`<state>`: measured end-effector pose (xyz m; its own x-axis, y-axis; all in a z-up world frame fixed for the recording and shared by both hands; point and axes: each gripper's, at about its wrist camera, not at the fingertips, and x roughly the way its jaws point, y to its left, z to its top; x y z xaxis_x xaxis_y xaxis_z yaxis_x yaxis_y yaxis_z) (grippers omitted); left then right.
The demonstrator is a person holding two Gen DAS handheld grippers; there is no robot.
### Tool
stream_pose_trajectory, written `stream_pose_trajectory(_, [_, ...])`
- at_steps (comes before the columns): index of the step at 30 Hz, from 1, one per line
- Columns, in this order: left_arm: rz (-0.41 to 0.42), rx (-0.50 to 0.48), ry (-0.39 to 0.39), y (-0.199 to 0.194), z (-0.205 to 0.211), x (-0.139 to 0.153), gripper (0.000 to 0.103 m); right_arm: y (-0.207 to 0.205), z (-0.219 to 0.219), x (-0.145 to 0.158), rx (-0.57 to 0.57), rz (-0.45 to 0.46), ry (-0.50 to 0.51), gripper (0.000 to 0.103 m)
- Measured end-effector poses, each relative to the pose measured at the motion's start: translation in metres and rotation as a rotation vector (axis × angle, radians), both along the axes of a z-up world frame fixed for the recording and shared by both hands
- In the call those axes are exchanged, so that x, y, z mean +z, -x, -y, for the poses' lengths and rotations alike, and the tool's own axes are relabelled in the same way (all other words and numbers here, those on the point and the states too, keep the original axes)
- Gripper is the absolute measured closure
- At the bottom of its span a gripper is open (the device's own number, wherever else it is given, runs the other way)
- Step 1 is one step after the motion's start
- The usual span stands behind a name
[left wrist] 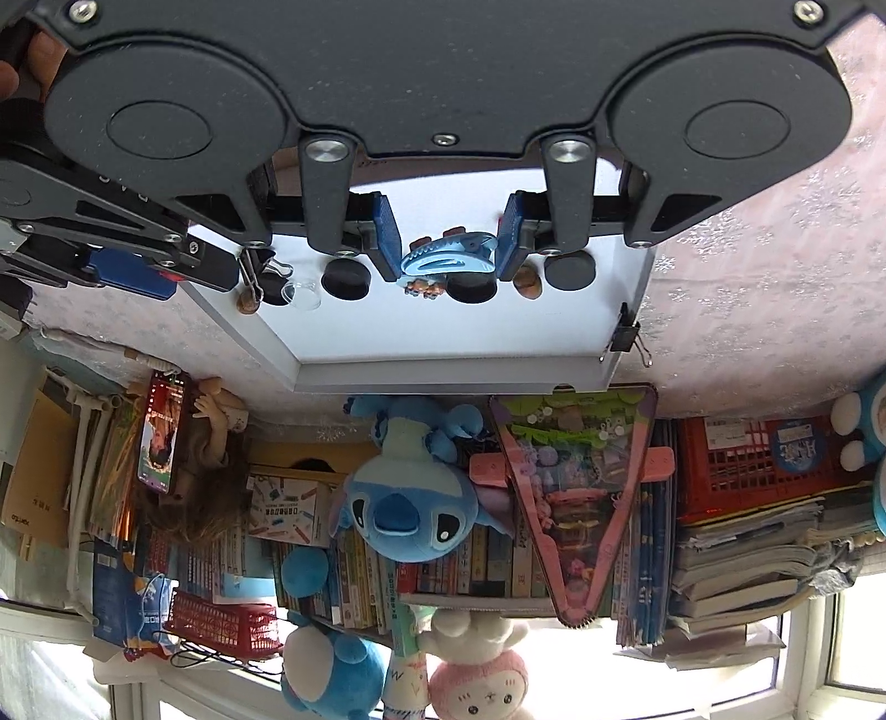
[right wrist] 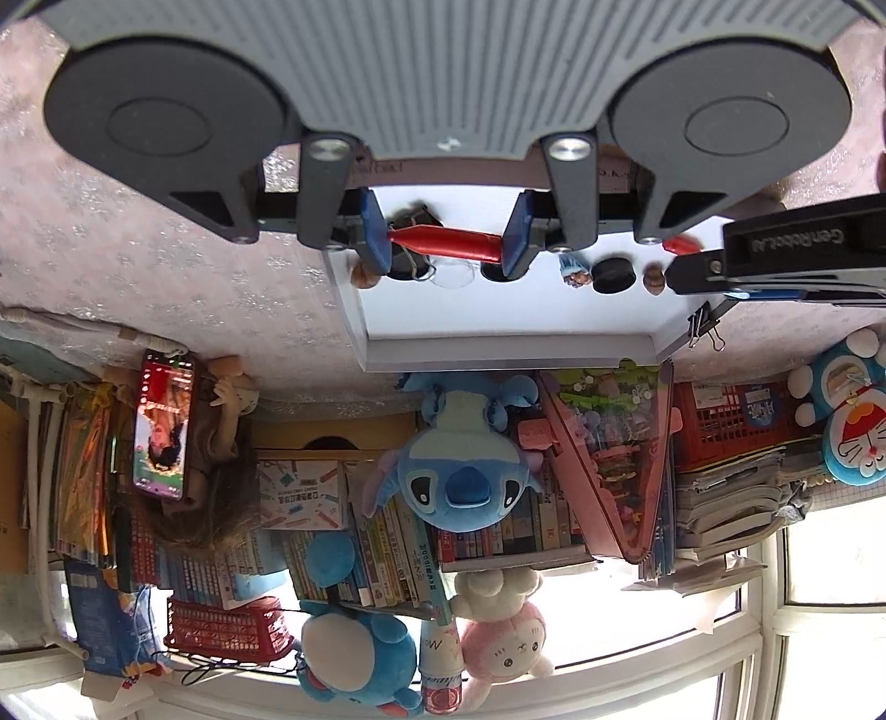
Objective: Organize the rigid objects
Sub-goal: 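Carry the blue hair clip and red crayon with both grippers into the tray, then lower and open the left gripper on the hair clip while the right gripper releases the crayon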
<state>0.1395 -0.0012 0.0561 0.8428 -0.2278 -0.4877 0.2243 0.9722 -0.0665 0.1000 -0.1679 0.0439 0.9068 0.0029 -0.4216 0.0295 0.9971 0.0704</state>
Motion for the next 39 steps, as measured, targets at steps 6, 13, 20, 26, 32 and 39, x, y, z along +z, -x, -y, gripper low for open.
stream_pose_trajectory(6, [-0.039,0.007,-0.011,-0.021,0.005,-0.008,0.069,-0.015,-0.001,-0.004,0.017,-0.017,-0.013,0.054])
stream_pose_trajectory(13, [-0.056,0.019,-0.03,-0.034,0.01,-0.018,0.069,-0.032,-0.005,-0.014,0.02,-0.041,-0.017,0.054])
stream_pose_trajectory(20, [-0.061,0.027,-0.039,-0.042,0.014,-0.022,0.068,-0.043,-0.007,-0.02,0.026,-0.064,-0.008,0.054])
stream_pose_trajectory(26, [-0.066,0.031,-0.05,-0.046,0.015,-0.025,0.068,-0.048,-0.008,-0.021,0.029,-0.078,0.002,0.054])
stream_pose_trajectory(32, [-0.074,0.035,-0.062,-0.052,0.017,-0.028,0.068,-0.058,-0.009,-0.024,0.031,-0.118,0.001,0.054])
stream_pose_trajectory(39, [-0.084,0.04,-0.064,-0.056,0.017,-0.032,0.068,-0.062,-0.008,-0.024,0.029,-0.123,0.0,0.053])
